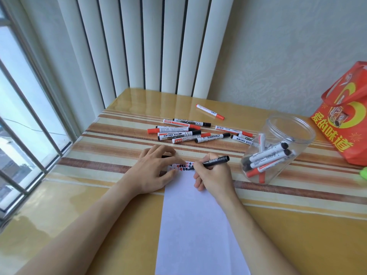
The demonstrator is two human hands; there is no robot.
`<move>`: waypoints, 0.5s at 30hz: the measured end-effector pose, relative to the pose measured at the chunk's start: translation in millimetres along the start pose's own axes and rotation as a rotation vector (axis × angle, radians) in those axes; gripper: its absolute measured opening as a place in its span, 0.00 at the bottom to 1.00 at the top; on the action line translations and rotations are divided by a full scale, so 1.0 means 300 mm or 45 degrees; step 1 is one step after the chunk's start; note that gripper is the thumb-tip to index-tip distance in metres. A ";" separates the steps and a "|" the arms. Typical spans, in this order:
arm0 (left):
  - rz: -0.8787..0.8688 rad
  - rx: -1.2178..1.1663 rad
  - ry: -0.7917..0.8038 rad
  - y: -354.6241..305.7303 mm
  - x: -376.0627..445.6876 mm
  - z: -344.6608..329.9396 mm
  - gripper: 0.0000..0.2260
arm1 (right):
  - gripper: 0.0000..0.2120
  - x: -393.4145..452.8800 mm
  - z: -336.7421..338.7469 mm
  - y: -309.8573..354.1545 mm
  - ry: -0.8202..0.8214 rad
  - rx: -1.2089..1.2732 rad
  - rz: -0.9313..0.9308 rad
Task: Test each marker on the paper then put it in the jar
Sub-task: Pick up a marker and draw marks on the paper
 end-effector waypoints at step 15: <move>0.231 0.050 -0.233 0.060 -0.006 0.021 0.10 | 0.07 -0.008 0.015 0.025 0.006 0.120 0.119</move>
Point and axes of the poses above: each hand's wrist, its own x-axis towards the middle knuckle, its own z-axis out of the back of the hand, y = z × x, the point moved 6 cm from there along x, towards the middle knuckle, and after that the axes turned 6 degrees about -z, right-handed, at the moved point
